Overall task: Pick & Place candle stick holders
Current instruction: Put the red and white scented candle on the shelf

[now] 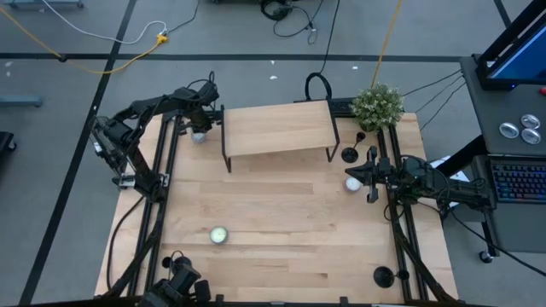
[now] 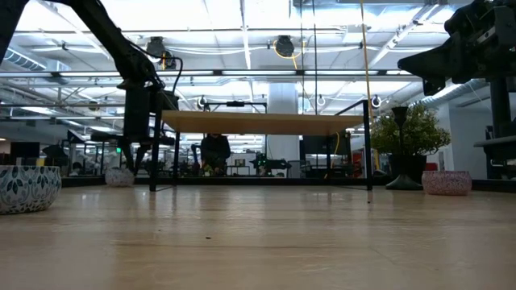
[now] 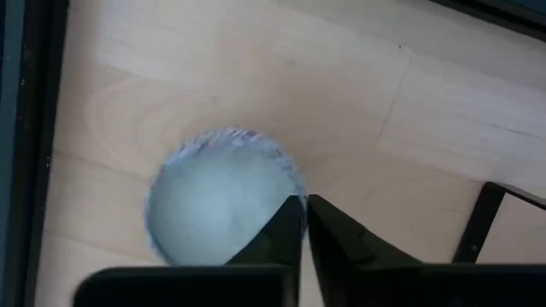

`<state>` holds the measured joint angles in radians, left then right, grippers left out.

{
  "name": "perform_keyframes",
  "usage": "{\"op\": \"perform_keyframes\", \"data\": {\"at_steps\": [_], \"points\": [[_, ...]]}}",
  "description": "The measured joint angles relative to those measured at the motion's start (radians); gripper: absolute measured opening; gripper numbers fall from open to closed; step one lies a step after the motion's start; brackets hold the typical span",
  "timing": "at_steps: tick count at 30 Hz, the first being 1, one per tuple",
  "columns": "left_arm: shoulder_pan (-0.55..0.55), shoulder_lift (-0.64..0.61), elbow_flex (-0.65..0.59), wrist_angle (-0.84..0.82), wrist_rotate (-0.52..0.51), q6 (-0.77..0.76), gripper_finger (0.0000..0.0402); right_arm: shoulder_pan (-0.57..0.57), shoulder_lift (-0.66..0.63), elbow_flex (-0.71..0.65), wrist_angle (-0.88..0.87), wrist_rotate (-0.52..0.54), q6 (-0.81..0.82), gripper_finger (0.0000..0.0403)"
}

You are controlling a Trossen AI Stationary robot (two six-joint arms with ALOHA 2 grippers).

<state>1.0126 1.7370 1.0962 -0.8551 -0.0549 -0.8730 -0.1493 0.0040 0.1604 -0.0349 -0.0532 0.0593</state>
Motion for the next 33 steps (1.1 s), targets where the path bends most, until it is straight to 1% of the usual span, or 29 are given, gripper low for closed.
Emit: {"op": "perform_keyframes", "data": {"at_steps": [1, 5, 7, 13, 17, 23, 27, 33], "points": [[0.0, 0.0, 0.0, 0.005, 0.001, 0.0, 0.0009, 0.0, 0.0, 0.0, 0.0, 0.0, 0.0, 0.0], [0.0, 0.0, 0.0, 0.014, 0.001, 0.007, 0.0012, 0.0, 0.0, 0.0, 0.0, 0.0, 0.0, 0.0], [0.0, -0.003, 0.0, 0.014, 0.001, 0.016, 0.0006, 0.0, 0.0, 0.0, 0.0, 0.0, 0.0, 0.0], [0.002, -0.058, 0.0, 0.012, 0.017, 0.036, 0.0004, 0.0, 0.0, 0.0, 0.0, 0.0, 0.0, 0.0], [0.002, -0.139, 0.003, 0.017, 0.021, 0.037, 0.0004, 0.0, 0.0, 0.0, 0.0, 0.002, 0.0, 0.0], [0.005, -0.273, 0.031, 0.016, -0.045, 0.033, 0.0003, 0.0, 0.0, 0.0, 0.0, 0.006, -0.013, 0.0], [0.006, -0.354, 0.057, 0.013, -0.058, 0.029, 0.0003, 0.0, 0.0, 0.0, 0.0, 0.007, -0.046, 0.0], [-0.036, -0.447, 0.111, 0.013, -0.067, 0.04, 0.0002, 0.0, 0.0, 0.0, 0.0, 0.005, -0.046, 0.0]]}}
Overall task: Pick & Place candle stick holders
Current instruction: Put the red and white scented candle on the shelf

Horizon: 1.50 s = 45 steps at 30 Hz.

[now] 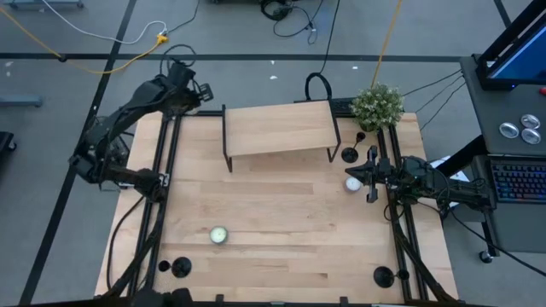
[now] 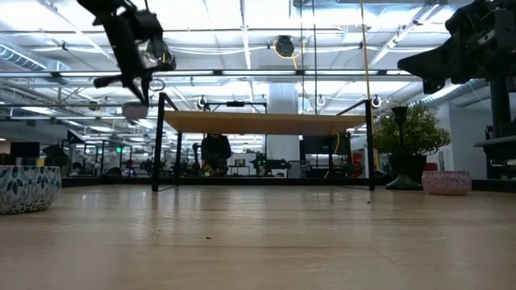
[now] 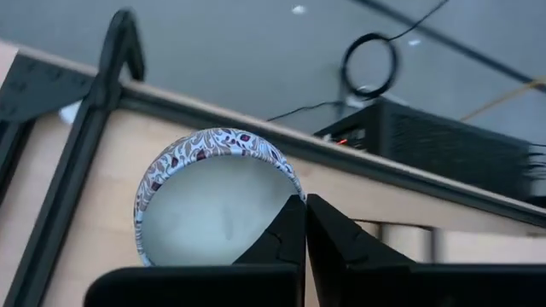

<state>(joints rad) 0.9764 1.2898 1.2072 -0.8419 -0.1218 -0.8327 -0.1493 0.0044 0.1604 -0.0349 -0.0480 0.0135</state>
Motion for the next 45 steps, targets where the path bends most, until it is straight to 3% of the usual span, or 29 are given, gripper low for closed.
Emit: {"op": "perform_keyframes", "data": {"at_steps": [12, 23, 29, 34, 37, 45], "points": [[-0.244, -0.02, 0.201, 0.012, -0.002, 0.065, 0.0001, 0.0, 0.0, 0.0, 0.001, -0.001, 0.0, 0.0], [-0.418, 0.137, 0.303, 0.007, 0.05, -0.009, 0.0001, 0.0, 0.0, 0.0, 0.001, -0.001, 0.001, 0.0], [-0.415, 0.298, 0.375, -0.014, 0.149, 0.004, 0.0001, 0.0, 0.0, 0.0, 0.001, -0.001, 0.001, 0.0], [-0.363, 0.4, 0.466, -0.192, 0.172, 0.019, 0.0001, 0.0, 0.0, 0.0, 0.001, -0.002, 0.001, 0.0], [-0.334, 0.43, 0.478, -0.261, 0.178, 0.029, 0.0001, 0.0, 0.0, 0.0, 0.001, -0.002, 0.001, 0.0], [-0.297, 0.428, 0.481, -0.254, 0.201, 0.054, 0.0002, 0.0, 0.0, 0.0, 0.001, -0.002, 0.001, 0.0]]}}
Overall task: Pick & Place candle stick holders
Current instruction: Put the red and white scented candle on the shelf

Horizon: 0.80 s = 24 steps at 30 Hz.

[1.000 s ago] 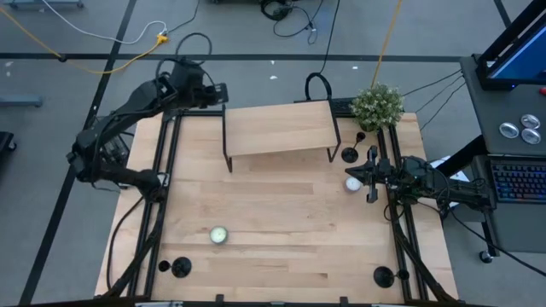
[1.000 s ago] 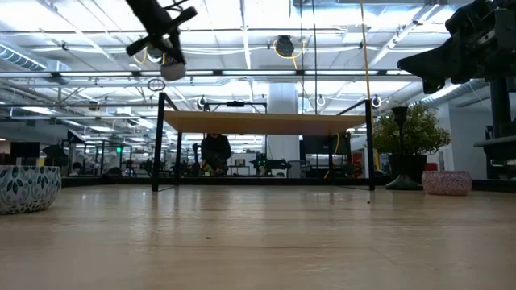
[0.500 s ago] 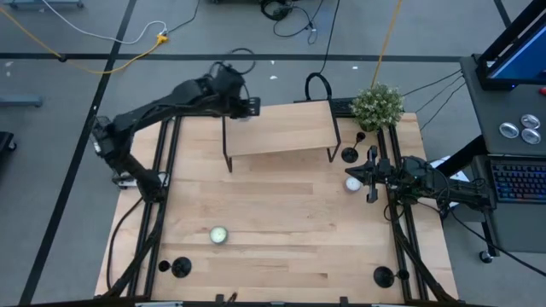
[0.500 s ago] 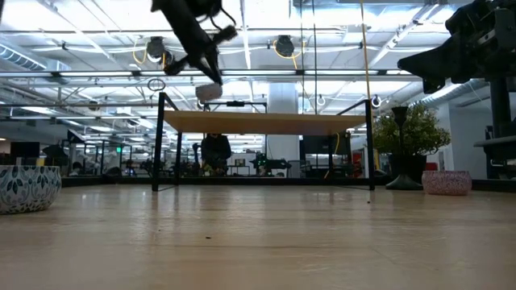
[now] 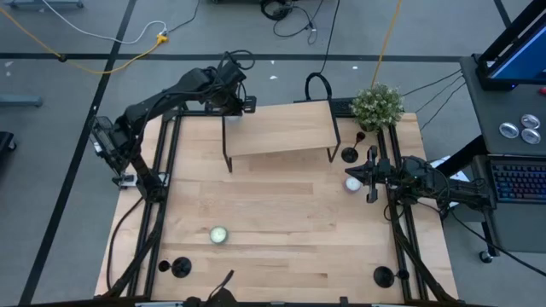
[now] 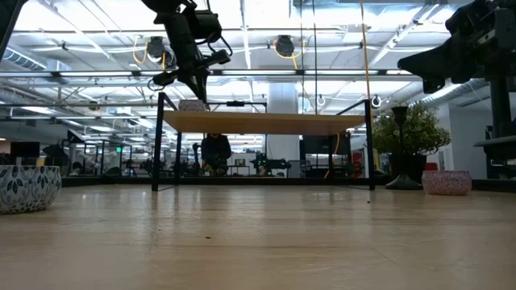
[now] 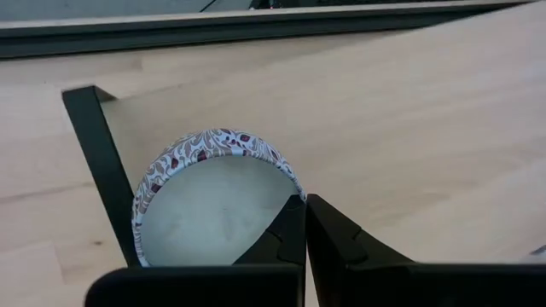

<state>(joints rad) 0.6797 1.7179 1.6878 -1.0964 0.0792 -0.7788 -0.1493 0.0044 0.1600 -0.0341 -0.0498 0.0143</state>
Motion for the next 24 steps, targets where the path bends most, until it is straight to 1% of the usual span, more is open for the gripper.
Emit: {"op": "perform_keyframes", "data": {"at_steps": [10, 18, 20, 24], "points": [[0.013, 0.041, 0.0, 0.02, 0.046, 0.015, 0.0005, 0.0, 0.0, 0.0, 0.0, 0.0, 0.0, 0.0], [0.014, 0.05, -0.001, 0.032, 0.051, 0.018, 0.0006, 0.0, 0.0, 0.0, 0.0, 0.0, 0.0, 0.0], [0.014, 0.05, -0.001, 0.041, 0.051, 0.019, 0.0014, 0.0, 0.0, 0.0, 0.0, 0.0, 0.0, 0.0], [0.014, 0.05, -0.001, 0.054, 0.051, 0.026, 0.0046, 0.0, 0.0, 0.0, 0.0, 0.0, 0.0, 0.0]]}}
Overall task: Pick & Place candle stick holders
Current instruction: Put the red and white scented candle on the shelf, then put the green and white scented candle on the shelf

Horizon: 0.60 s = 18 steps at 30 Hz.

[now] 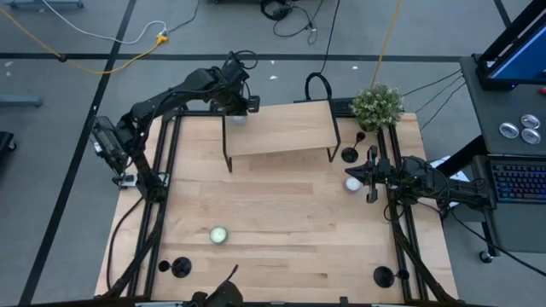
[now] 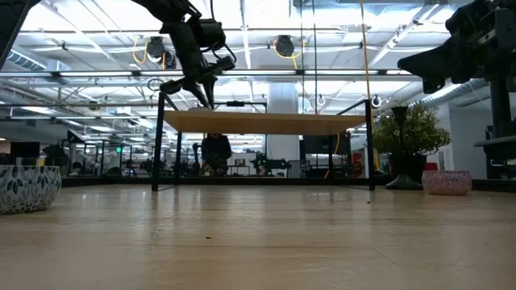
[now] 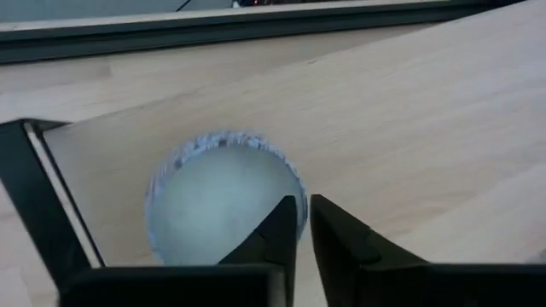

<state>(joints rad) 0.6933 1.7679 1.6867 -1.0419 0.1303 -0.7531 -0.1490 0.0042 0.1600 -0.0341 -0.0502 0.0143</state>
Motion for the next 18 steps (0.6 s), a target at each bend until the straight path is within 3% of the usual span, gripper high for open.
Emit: {"op": "perform_keyframes", "data": {"at_steps": [10, 18], "points": [[0.003, -0.019, 0.0, -0.002, 0.026, 0.0, 0.0116, 0.0, 0.0, 0.0, 0.0, 0.0, 0.0, 0.0], [-0.066, -0.167, 0.0, -0.003, 0.059, 0.028, 0.0118, 0.0, 0.0, 0.0, 0.0, 0.0, 0.0, 0.0]]}}
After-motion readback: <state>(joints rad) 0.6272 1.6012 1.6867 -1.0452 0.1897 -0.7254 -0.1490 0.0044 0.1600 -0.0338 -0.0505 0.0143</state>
